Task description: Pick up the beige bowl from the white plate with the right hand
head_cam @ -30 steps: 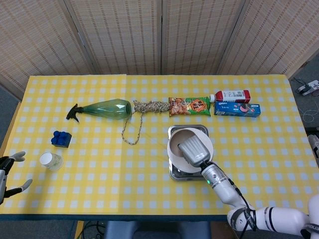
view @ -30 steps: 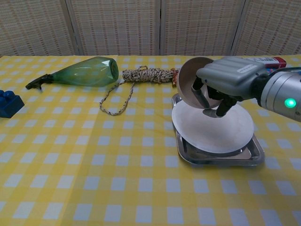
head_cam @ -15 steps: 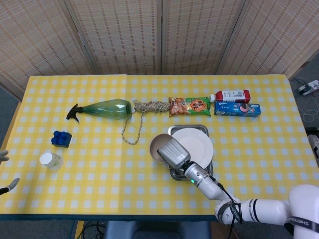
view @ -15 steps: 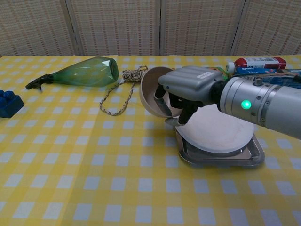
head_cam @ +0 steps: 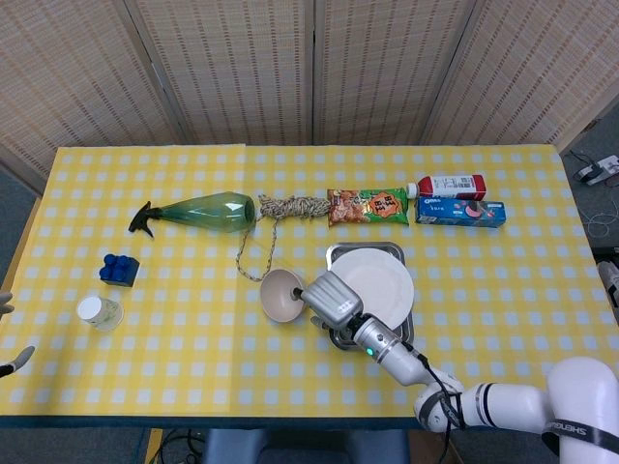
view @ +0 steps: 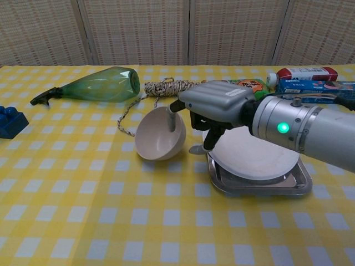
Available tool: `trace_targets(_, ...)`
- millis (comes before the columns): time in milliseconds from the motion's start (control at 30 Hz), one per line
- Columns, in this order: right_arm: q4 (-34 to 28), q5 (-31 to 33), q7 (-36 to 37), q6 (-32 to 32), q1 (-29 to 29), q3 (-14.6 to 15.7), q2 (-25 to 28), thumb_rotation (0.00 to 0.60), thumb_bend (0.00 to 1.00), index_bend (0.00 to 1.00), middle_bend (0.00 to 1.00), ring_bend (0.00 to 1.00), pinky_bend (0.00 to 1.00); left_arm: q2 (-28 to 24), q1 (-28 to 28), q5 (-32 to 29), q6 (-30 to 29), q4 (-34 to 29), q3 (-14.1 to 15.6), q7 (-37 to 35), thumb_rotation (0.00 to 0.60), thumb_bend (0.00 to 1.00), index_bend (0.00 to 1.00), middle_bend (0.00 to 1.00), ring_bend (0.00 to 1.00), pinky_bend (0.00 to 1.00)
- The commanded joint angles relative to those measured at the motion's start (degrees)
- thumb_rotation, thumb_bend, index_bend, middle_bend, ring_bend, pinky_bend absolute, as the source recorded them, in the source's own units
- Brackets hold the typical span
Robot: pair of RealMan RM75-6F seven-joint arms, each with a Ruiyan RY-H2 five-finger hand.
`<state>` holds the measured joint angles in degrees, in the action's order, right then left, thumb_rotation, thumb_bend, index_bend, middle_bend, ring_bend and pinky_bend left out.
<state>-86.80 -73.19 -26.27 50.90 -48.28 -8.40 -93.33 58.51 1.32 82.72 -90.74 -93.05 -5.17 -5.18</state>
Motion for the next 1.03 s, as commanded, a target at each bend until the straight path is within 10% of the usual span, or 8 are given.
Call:
trace_targets(33, -0.9, -0.9, -0.2, 1.3, 0.6, 0.4, 0.9, 0.600, 0.18, 0.30, 0.96, 1.00, 1.00, 0.1, 0.1, 0.1, 0.2, 0.0, 0.0, 0.2, 0.600, 0.00, 0.28, 0.37, 0.29, 0.47)
trace_targets(433, -13.4, -1.6, -12.0, 16.2, 10.5, 5.3, 11.9, 0.600, 0.17, 0.32, 0.74, 0.81, 0.99, 0.9, 0.7, 0.8, 1.3, 0.2, 0.5, 2.0, 0.600, 0.00, 0.28, 0.37, 0.29, 0.47)
trace_targets(600, -17.8, -3.7, -15.6, 26.5, 18.1, 8.9, 16.9, 0.600, 0.17, 0.34, 0.58, 0.63, 0.75, 1.5, 1.1, 1.5, 1.9, 0.5, 0.8, 2.8, 0.600, 0.00, 0.28, 0.37, 0.29, 0.47)
trace_targets(767, -18.5, -6.8, -12.3, 35.6, 25.9, 12.3, 20.6, 0.600, 0.17, 0.37, 0.50, 0.51, 0.55, 2.3, 1.6, 3.2, 2.1, 0.9, 1.4, 3.4, 0.600, 0.00, 0.28, 0.38, 0.29, 0.47)
trace_targets(1033, -12.8, -8.9, 0.4, 44.2, 35.6, 13.9, 23.0, 0.600, 0.17, 0.38, 0.48, 0.49, 0.52, 4.2, 2.4, 6.3, 2.3, 1.9, 2.6, 4.8, 0.600, 0.00, 0.29, 0.38, 0.29, 0.47)
